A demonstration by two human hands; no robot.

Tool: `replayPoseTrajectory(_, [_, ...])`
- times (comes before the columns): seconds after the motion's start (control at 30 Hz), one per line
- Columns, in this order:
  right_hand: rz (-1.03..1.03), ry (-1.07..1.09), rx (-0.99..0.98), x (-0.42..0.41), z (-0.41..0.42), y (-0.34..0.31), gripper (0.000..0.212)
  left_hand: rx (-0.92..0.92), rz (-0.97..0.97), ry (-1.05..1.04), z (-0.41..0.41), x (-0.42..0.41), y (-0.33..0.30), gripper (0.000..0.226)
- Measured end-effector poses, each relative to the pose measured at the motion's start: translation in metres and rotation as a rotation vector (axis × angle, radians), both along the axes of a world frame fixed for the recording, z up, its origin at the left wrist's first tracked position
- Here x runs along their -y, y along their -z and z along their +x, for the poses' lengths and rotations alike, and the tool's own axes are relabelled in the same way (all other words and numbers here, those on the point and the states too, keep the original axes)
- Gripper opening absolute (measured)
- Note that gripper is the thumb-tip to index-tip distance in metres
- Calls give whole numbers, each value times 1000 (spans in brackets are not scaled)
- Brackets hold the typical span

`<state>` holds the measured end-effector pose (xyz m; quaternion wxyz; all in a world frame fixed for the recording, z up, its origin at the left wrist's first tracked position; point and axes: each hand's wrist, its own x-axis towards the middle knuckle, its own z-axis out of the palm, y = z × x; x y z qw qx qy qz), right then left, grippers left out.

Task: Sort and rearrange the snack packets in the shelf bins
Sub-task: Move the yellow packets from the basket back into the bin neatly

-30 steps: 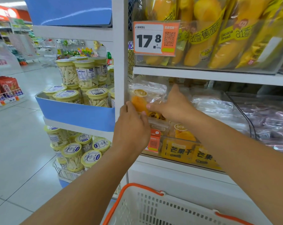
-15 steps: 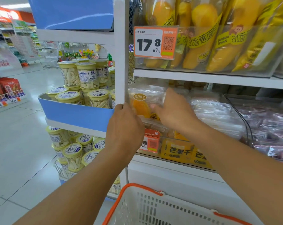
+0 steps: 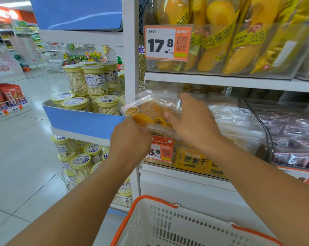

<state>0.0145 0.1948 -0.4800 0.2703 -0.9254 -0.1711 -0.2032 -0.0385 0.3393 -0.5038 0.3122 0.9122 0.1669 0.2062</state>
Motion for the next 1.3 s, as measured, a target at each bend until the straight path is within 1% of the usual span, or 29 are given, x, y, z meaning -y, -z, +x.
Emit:
replayPoseTrajectory(0.07, [28, -33, 22, 0, 0, 6, 37, 50, -144, 74, 1, -4, 3, 15])
replayPoseTrajectory(0.13, [25, -42, 44, 0, 4, 8, 33, 110, -251, 153, 2, -4, 5, 30])
replayPoseTrajectory(0.2, [62, -37, 18, -1, 11, 7, 35, 158, -291, 236, 4, -5, 7, 39])
replayPoseTrajectory(0.27, [181, -58, -65, -4, 18, 2, 41, 184, -304, 287, 5, -4, 8, 42])
replayPoseTrajectory(0.3, [243, -81, -121, -6, 22, 0, 42, 182, -290, 298, 6, -4, 10, 42])
replayPoseTrajectory(0.37, [305, -121, -210, -10, 29, -2, 36, 183, -206, 321, 8, -4, 12, 40])
replayPoseTrajectory(0.43, [318, -125, -215, -13, 34, -2, 24, 197, -161, 309, 10, -5, 14, 46])
replayPoseTrajectory(0.5, [331, -114, -138, -13, 34, -4, 19, 211, -130, 259, 14, -8, 18, 56])
replayPoseTrajectory(0.57, [316, -100, 12, -8, 33, -10, 25, 220, -44, 204, 14, -7, 19, 63])
replayPoseTrajectory(0.63, [265, -102, 87, -2, 31, -14, 27, 247, 74, 169, 14, -4, 16, 53])
replayPoseTrajectory(0.7, [219, -92, 70, 2, 29, -10, 20, 225, 178, 202, 16, -1, 14, 31])
replayPoseTrajectory(0.77, [226, -52, 13, 2, 29, 1, 18, 181, 275, 233, 18, -1, 14, 15])
replayPoseTrajectory(0.87, [321, -8, -149, 2, 32, 14, 22, 123, 351, 181, 21, -9, 15, 11])
replayPoseTrajectory(0.9, [343, 4, -187, 1, 33, 15, 22, 101, 352, 151, 21, -13, 14, 10])
replayPoseTrajectory(0.97, [331, 21, -212, -1, 35, 15, 22, 58, 289, 98, 23, -22, 11, 9])
replayPoseTrajectory(1.07, [211, -14, -269, -3, 36, 10, 20, 54, 186, 136, 25, -33, 13, 10])
replayPoseTrajectory(1.17, [96, -38, -377, -4, 38, 1, 20, 131, 108, 196, 22, -38, 17, 10])
replayPoseTrajectory(1.23, [100, -63, -483, -3, 37, -6, 18, 180, 32, 188, 21, -39, 17, 7])
replayPoseTrajectory(1.3, [134, -89, -569, -1, 31, -16, 12, 200, -3, 165, 21, -38, 17, 3])
